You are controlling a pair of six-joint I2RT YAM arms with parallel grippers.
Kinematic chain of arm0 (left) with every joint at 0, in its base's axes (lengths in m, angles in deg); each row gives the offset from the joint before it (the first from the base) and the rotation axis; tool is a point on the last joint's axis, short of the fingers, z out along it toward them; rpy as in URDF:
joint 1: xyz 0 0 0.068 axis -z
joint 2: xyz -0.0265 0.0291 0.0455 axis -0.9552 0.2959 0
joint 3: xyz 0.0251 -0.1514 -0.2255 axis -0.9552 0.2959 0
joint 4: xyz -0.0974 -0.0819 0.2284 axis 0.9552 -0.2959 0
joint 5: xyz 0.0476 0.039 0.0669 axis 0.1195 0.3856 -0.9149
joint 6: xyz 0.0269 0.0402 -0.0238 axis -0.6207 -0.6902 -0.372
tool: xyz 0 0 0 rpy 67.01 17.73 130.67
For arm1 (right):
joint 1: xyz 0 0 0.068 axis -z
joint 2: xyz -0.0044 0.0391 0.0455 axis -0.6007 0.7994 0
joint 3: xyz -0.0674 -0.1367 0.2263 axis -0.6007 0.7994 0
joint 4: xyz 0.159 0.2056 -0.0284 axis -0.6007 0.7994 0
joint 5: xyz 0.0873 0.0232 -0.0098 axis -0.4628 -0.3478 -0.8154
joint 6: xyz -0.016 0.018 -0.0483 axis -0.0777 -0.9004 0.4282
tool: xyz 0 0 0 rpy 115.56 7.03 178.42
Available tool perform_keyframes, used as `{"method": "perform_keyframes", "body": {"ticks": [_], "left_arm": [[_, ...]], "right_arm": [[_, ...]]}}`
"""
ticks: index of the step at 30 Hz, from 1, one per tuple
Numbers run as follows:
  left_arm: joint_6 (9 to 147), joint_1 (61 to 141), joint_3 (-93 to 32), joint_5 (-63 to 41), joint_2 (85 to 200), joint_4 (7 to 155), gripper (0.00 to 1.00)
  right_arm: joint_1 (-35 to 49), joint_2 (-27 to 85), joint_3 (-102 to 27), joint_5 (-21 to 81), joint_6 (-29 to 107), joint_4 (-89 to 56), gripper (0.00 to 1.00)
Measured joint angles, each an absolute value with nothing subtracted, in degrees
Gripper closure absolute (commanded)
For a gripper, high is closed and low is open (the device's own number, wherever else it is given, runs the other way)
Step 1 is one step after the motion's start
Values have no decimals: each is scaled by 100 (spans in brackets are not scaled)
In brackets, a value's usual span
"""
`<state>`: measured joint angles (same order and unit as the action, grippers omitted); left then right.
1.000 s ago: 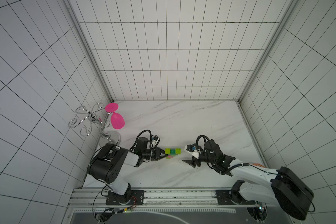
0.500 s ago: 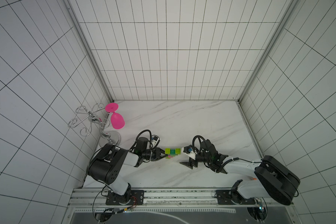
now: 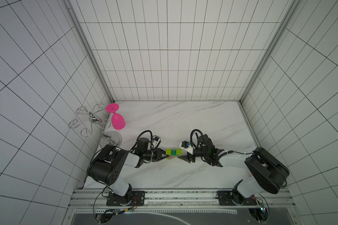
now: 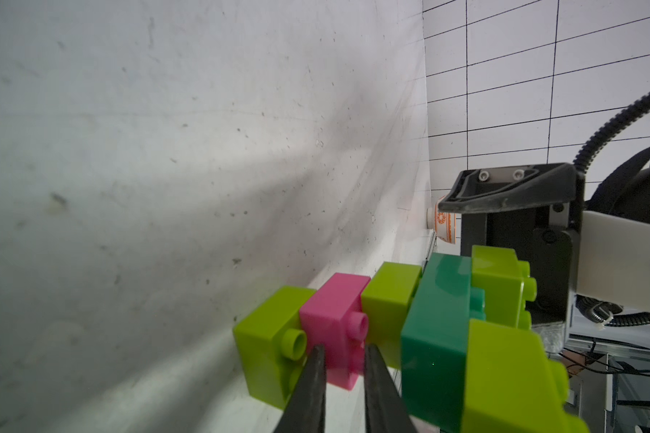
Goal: Assemble the letter y with lego
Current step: Pick up the lego brick from the center of the board.
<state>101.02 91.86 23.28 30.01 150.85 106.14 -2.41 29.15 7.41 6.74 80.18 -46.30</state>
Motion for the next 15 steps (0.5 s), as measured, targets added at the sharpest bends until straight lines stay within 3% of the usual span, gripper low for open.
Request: {"method": "perform_keyframes", "body": {"ticks": [10, 15], "left_arm": [[10089, 9184, 2322, 3007, 15093, 10603, 80], [10087, 9179, 2318, 3016, 15102, 10605, 80]], "right_arm": [[-210, 3072, 424, 418, 8252, -4091, 39], [-210, 3103, 301, 370, 8330, -3870, 48]]}}
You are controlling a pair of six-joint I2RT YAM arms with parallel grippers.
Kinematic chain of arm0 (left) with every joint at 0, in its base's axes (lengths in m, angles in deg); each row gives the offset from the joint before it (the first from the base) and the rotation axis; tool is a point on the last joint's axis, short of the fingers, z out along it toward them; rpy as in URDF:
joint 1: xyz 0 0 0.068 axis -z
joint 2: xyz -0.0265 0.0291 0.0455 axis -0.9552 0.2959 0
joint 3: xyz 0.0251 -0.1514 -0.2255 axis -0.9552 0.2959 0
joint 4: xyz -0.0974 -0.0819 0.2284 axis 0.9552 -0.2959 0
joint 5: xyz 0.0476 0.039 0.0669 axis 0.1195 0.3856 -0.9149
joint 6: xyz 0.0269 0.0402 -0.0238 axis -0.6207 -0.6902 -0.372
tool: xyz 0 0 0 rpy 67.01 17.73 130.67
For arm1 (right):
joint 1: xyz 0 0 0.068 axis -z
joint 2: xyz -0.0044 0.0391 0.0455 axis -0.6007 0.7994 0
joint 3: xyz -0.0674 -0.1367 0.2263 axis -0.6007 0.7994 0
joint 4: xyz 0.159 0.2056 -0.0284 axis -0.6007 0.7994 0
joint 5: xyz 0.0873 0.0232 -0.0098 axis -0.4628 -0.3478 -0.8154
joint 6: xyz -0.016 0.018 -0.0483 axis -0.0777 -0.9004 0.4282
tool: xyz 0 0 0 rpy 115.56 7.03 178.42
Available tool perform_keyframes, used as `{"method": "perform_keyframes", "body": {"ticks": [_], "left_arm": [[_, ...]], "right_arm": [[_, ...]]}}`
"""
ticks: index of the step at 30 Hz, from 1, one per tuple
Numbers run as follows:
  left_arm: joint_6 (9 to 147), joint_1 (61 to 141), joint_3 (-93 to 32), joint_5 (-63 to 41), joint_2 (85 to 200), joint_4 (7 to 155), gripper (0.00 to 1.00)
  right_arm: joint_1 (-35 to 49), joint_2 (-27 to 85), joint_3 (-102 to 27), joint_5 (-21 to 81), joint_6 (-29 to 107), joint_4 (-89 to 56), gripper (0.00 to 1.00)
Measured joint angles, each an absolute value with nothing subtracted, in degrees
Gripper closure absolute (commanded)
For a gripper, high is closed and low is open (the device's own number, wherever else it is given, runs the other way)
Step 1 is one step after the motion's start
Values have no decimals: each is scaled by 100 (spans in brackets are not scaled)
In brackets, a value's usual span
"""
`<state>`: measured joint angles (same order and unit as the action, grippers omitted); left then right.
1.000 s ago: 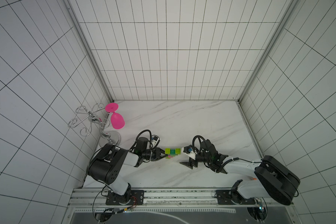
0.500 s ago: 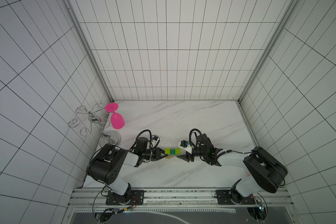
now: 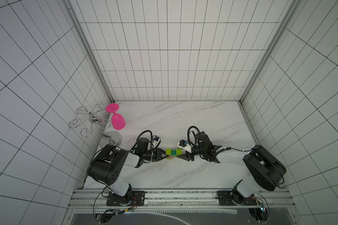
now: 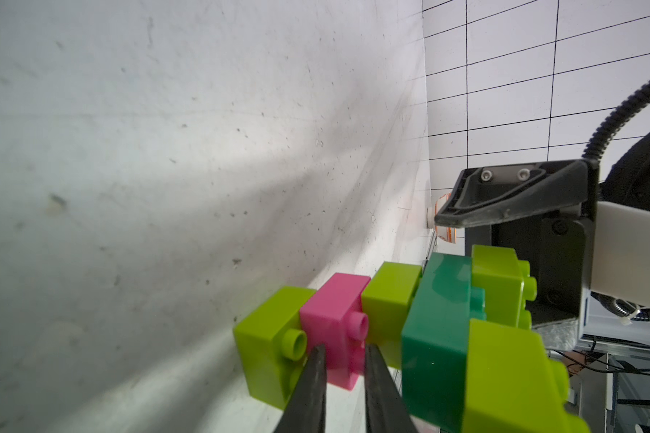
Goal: Assemble the letter y with lego
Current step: Pick up the lego brick from the center of the board.
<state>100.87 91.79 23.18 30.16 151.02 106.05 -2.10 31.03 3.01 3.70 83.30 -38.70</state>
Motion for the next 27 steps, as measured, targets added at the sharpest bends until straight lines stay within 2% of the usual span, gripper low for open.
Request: {"method": "perform_keyframes", "body": {"ticks": [6, 16, 27], "left_arm": [[10087, 9179, 2318, 3018, 15102, 10605, 80], [10074, 9181, 2318, 3014, 15102, 10603, 79], [10067, 9179, 2335, 2957, 15026, 10553, 75]], "right_arm": [[-210, 3192, 142, 263, 8411, -3675, 53], [-241, 3271, -29, 250, 8586, -3304, 56], [-298, 3347, -31, 260, 8654, -3212, 64]]}}
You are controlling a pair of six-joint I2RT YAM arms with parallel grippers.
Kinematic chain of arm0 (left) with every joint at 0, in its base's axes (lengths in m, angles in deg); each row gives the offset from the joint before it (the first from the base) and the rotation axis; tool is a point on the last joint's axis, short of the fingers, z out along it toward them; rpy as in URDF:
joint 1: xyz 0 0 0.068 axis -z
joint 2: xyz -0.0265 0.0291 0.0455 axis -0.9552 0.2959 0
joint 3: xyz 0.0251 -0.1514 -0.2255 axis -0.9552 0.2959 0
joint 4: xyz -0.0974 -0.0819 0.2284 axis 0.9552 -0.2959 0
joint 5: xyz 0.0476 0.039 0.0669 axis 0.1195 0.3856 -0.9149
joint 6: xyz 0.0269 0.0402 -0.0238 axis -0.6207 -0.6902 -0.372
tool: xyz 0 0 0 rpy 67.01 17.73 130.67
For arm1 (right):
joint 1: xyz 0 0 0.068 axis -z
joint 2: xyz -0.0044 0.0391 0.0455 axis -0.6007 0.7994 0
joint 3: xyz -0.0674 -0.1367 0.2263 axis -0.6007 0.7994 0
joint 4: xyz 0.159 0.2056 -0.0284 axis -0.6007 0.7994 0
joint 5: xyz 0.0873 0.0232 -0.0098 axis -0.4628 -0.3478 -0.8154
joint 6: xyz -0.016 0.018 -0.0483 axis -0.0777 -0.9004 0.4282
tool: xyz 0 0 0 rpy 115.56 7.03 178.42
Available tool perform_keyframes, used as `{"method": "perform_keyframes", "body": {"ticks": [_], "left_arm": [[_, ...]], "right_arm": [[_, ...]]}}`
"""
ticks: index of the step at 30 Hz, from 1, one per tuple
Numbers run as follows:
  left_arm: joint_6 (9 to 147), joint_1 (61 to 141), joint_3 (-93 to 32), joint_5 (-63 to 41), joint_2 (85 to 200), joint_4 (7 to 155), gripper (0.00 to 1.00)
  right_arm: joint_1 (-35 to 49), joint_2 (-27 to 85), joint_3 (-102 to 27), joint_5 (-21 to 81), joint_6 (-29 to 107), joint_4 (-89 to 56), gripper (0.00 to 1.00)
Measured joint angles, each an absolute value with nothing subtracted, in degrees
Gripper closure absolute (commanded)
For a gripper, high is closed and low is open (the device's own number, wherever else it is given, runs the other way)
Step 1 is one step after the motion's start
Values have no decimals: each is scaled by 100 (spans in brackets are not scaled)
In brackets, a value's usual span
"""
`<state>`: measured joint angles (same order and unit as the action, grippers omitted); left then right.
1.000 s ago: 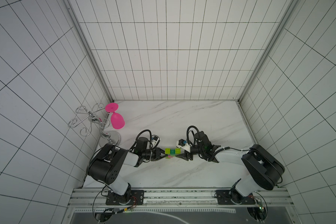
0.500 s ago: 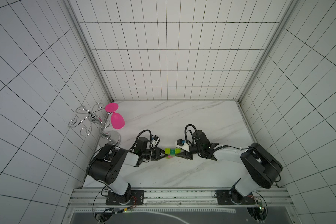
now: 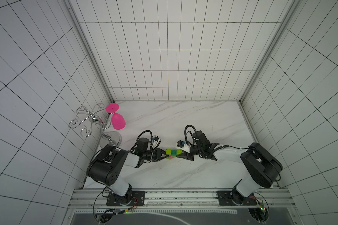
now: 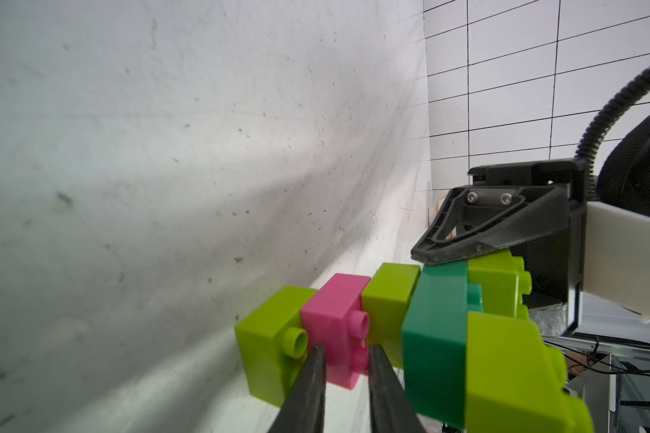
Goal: Assemble the letter y with lego
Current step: Pick up the lego brick from the center of the board.
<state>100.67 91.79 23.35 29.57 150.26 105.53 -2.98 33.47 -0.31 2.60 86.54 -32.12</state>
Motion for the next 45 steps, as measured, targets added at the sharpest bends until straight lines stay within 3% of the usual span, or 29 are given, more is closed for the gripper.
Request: {"method": "perform_keyframes", "body": {"ticks": [13, 45], "left_arm": [[10067, 9146, 2346, 2933, 15008, 10537, 75], [10069, 9138, 2416, 2951, 14982, 10579, 75]], "right_arm": [[-365, 3354, -243, 322, 8643, -3092, 58], [-623, 3400, -599, 704, 9080, -2478, 72]]}}
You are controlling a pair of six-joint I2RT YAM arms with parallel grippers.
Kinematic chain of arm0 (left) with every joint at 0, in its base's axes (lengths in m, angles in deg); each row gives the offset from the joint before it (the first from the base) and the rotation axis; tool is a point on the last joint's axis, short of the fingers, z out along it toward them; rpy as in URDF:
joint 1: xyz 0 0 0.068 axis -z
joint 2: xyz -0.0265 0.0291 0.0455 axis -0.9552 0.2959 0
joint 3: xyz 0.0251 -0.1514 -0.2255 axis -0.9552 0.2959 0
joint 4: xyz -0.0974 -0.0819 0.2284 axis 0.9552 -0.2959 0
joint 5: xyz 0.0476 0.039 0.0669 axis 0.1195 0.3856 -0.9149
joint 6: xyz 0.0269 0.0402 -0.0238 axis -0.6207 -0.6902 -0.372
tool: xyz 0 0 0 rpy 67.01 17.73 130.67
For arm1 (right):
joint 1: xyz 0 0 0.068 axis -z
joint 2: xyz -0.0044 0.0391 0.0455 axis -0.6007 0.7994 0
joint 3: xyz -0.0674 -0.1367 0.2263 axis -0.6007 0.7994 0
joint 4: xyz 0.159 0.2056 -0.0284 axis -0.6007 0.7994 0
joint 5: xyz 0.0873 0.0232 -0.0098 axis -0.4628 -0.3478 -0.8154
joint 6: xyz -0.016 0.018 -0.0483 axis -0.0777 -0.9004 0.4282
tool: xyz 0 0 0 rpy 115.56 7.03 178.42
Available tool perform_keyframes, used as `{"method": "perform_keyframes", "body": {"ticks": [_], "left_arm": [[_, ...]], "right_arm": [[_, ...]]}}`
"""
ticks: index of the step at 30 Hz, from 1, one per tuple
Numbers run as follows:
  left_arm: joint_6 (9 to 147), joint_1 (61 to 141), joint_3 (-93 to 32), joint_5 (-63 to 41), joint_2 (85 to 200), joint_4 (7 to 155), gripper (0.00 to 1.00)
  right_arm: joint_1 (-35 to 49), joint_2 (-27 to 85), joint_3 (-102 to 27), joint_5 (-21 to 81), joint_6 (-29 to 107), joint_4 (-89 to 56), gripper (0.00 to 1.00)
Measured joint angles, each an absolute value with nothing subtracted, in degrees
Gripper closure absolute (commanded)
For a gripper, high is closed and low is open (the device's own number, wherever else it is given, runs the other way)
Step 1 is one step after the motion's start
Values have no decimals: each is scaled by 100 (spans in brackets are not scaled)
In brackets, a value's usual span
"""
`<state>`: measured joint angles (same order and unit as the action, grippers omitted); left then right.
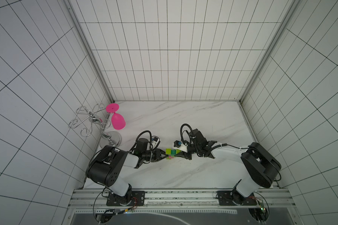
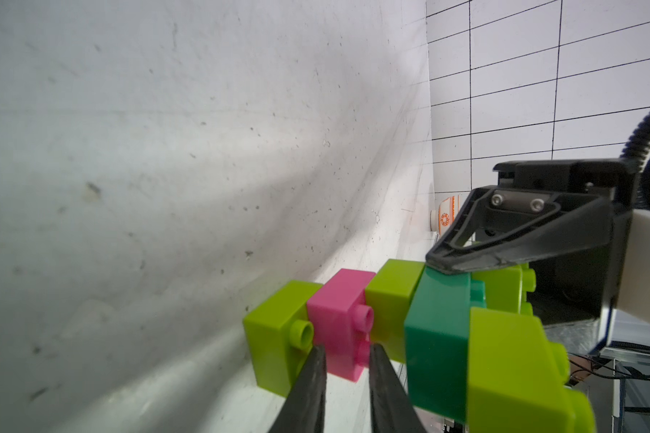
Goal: Assemble the letter y with lego
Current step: Pick up the lego brick from the center of the board.
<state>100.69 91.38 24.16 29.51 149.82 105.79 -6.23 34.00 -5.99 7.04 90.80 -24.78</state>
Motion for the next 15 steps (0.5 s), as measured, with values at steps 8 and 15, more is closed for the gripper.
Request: {"method": "perform_keyframes", "body": {"ticks": [8, 15], "left_arm": [[10069, 9087, 2444, 2968, 14978, 10605, 75], [10071, 9068, 2449, 2973, 14982, 10618, 75]], "right_arm": [[-737, 3398, -616, 942, 9163, -2508, 75], [-774, 3420, -669, 1074, 9215, -2458, 76]]}}
